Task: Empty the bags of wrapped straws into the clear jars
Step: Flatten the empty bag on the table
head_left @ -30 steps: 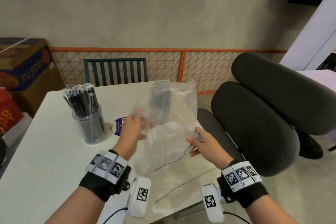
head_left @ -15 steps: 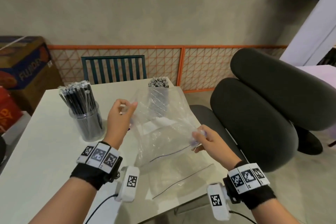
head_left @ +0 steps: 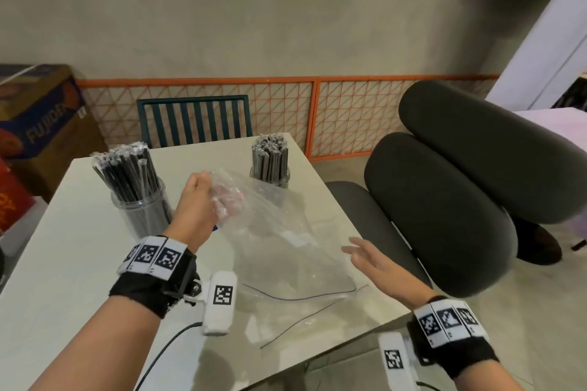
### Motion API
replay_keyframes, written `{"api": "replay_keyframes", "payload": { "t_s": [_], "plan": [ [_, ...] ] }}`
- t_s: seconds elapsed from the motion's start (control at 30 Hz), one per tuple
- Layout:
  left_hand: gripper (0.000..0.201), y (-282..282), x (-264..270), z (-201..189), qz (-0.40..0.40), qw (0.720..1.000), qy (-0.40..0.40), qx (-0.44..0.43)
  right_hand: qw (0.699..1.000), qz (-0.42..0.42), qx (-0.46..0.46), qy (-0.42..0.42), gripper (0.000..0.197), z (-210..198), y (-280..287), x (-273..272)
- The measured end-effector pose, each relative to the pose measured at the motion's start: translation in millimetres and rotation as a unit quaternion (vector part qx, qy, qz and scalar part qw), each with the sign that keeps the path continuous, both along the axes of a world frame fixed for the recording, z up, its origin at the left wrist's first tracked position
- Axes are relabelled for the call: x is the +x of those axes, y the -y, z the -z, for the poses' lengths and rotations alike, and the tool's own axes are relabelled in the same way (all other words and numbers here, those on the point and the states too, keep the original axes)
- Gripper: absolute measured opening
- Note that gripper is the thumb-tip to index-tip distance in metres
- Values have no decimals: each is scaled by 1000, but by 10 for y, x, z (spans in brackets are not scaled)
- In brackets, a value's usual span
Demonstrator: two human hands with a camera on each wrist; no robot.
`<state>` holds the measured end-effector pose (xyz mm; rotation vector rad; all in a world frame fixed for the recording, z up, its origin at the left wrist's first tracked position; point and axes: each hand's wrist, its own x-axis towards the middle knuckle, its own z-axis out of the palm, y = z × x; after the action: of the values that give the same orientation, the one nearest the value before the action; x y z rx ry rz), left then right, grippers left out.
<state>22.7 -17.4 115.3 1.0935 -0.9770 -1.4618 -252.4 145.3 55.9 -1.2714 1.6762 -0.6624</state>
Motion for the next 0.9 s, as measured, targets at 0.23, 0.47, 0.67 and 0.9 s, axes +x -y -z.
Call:
{"api": "replay_keyframes", "payload": {
  "t_s": [0.23, 0.47, 0.67, 0.9],
  "plan": [
    [45, -4, -124, -59, 59, 984, -153, 64, 991, 43, -1, 124, 29, -101, 395, 462],
    [25, -369, -63, 563, 200, 946, 253, -10, 967, 171, -123, 146, 16, -190, 577, 519],
    [30, -516, 21, 684, 148, 955, 246, 75, 918, 295, -195, -179, 31, -152, 624, 437],
    [40, -507, 161, 768, 208, 943, 251, 65, 921, 267, -167, -227, 34, -67, 602, 586]
  ]
}}
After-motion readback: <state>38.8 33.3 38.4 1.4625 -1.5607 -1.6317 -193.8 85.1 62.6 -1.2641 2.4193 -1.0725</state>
